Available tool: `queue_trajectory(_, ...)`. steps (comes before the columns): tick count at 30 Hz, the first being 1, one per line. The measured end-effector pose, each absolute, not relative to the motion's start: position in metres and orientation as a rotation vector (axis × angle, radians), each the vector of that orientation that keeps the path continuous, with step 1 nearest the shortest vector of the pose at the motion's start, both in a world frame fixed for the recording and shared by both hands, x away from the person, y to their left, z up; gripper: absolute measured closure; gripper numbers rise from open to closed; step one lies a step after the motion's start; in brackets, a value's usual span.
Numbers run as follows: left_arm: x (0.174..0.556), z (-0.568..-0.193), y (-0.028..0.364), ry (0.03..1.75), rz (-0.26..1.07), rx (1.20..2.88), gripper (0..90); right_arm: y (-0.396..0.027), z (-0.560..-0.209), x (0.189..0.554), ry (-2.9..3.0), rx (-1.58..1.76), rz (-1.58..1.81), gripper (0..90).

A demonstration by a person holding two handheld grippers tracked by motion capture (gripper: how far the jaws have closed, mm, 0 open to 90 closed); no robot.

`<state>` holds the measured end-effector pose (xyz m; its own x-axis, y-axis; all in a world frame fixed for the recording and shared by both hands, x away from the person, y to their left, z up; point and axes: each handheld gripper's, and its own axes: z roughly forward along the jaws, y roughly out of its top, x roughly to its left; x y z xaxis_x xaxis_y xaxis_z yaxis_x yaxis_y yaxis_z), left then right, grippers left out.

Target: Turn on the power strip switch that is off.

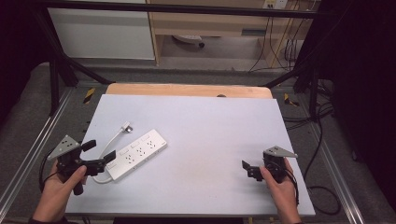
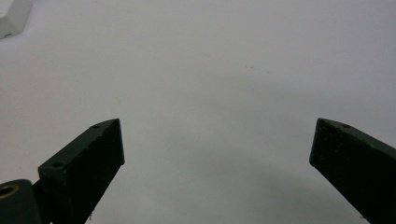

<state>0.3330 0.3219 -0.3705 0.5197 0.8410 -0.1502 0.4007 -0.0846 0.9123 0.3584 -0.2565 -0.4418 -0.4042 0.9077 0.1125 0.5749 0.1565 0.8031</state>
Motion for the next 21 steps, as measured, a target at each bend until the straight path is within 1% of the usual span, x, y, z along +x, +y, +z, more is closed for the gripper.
queue_trajectory(13, 0.347, -0.368, 0.314, 1.08, 0.53, 1.702, 6.0, -0.257, -0.443, 0.358, 2.052, 1.411, 1.119, 3.5)
queue_trajectory(21, 0.356, -0.372, 0.308, 1.076, 0.517, 1.728, 6.1, -0.256, -0.442, 0.358, 2.064, 1.4, 1.122, 3.5)
